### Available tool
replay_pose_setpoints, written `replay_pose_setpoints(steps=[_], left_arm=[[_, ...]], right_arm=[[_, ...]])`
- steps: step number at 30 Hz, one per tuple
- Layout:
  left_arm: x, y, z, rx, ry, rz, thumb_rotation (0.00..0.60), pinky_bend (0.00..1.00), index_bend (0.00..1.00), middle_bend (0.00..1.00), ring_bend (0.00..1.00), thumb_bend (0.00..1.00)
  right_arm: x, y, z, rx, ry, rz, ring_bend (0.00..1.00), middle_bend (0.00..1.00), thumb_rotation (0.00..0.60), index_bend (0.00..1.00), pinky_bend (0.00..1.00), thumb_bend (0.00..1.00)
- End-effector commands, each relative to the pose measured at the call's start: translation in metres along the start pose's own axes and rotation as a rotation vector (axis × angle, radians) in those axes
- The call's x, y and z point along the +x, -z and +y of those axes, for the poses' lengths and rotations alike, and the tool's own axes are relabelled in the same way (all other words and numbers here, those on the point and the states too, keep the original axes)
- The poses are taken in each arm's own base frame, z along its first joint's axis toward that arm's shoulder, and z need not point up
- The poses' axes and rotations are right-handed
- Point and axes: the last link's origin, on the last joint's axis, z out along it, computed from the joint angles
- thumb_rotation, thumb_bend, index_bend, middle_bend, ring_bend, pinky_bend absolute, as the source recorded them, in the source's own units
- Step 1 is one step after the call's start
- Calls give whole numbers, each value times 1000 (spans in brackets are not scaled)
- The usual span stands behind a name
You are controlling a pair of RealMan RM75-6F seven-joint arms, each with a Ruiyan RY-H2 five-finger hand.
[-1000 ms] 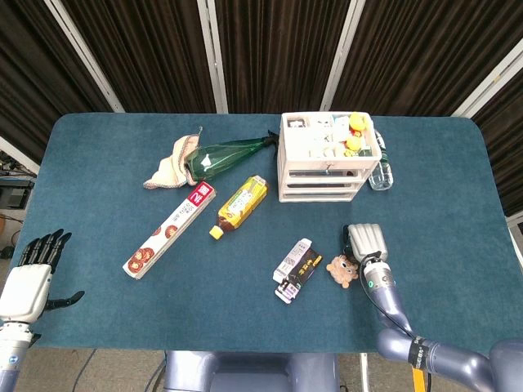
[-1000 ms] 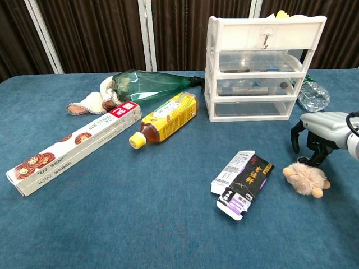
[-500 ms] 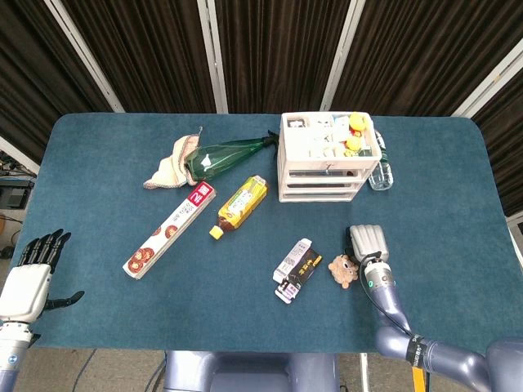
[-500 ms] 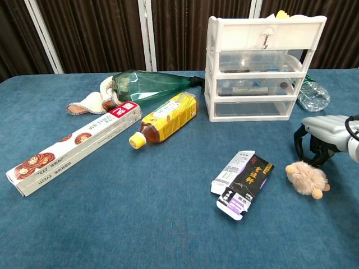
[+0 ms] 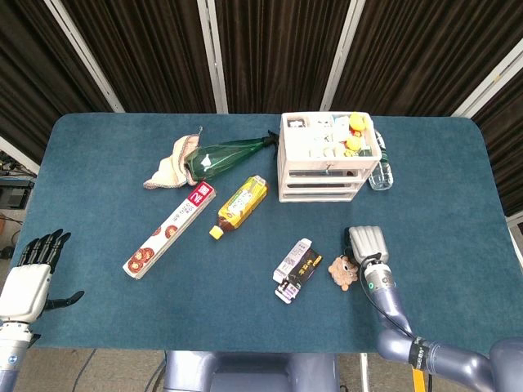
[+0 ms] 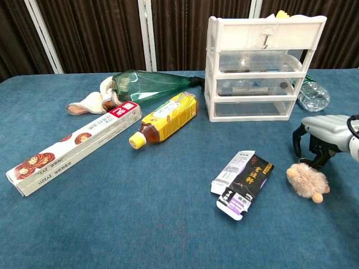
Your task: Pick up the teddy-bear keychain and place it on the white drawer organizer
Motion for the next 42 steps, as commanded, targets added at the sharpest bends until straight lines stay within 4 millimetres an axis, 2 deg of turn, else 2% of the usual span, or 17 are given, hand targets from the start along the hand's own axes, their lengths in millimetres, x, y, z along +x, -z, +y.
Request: replay_pose_setpoints(steps=[1, 22, 28, 37, 42], left_arm=[[0, 0, 0, -1, 0, 1, 600, 0, 2, 0, 0, 104], [0, 0, 0, -2, 1, 0, 600, 0, 3, 0, 0, 103], [0, 0, 0, 0, 1, 0, 600, 0, 2, 0, 0, 104], [0, 0, 1, -3, 1, 0, 600, 0, 4, 0, 0, 104], [0, 1, 0, -3, 2, 1, 600, 0, 3, 0, 0, 104]], right_arm=[[3, 2, -1, 3, -8, 5, 1000, 1000, 600, 500, 881, 344], [-12, -3, 0, -20, 1, -23, 1000, 1000, 600, 532, 881, 349], [-12, -2, -1, -10, -2, -18, 1000, 1000, 600, 576, 881, 414], [10, 6, -9, 26, -18, 38, 1000, 1000, 600, 594, 881, 494], [25, 13, -10, 44, -25, 73, 1000, 1000, 600, 599, 881, 500]])
